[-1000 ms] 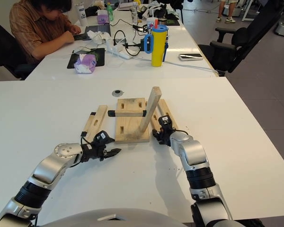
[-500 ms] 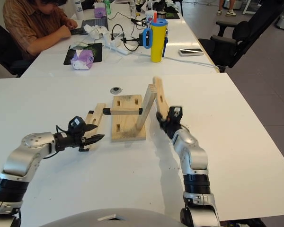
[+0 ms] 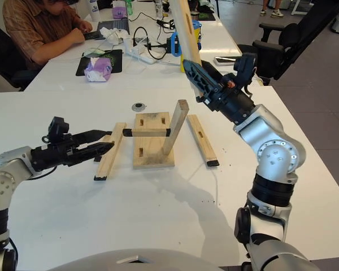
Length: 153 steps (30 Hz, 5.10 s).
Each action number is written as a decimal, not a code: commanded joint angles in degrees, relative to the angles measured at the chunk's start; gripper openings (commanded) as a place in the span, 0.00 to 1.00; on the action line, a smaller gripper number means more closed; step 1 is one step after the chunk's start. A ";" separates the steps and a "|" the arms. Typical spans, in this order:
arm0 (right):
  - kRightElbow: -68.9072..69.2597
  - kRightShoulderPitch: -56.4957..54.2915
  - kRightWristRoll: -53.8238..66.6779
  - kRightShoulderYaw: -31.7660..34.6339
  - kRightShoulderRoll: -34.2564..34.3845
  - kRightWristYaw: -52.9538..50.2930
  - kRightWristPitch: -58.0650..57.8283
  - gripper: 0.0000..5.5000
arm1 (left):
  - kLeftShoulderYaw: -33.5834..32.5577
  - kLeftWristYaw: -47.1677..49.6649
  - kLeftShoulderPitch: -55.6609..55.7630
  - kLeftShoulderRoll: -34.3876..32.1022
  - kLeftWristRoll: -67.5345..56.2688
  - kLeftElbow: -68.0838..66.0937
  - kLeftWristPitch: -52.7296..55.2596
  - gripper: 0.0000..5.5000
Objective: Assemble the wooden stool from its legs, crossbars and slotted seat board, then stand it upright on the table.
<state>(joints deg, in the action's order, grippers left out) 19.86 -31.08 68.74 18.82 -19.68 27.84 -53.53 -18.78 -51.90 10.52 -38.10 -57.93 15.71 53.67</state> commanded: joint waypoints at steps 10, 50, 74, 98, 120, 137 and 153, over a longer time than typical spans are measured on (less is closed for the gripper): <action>3.14 10.62 17.06 -8.45 -8.49 8.53 -10.87 0.37 | 0.61 24.61 12.29 4.07 -43.63 2.80 2.72 0.72; 2.27 22.77 -6.43 -18.12 -11.58 17.07 -0.54 0.63 | -0.57 13.12 -0.20 -10.07 -26.29 0.21 6.17 0.37; -14.32 19.15 -38.23 -26.50 11.57 -12.38 9.87 0.63 | 4.59 1.71 7.13 -4.21 5.98 -12.33 -12.70 0.37; -14.46 21.30 -44.57 -36.29 7.57 -3.43 6.76 0.63 | 16.42 -8.68 14.01 -0.47 23.31 -22.02 -24.01 0.37; -17.03 20.55 -47.82 -37.67 7.93 -3.79 4.25 0.63 | 29.88 -14.04 19.72 -0.59 33.95 -17.29 -22.55 0.37; -16.94 21.54 -47.90 -35.12 9.36 -0.02 14.71 0.58 | 30.21 -12.21 11.32 10.52 36.55 -30.32 -36.68 0.37; 9.15 12.52 -50.92 -28.02 12.43 -11.47 26.52 0.23 | 29.54 -11.64 13.00 8.10 35.94 -29.39 -36.47 0.37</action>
<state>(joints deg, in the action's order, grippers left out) 29.75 -13.57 25.35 -6.62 -6.97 20.03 -30.68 6.75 -63.23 27.29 -29.61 -26.34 -10.54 12.99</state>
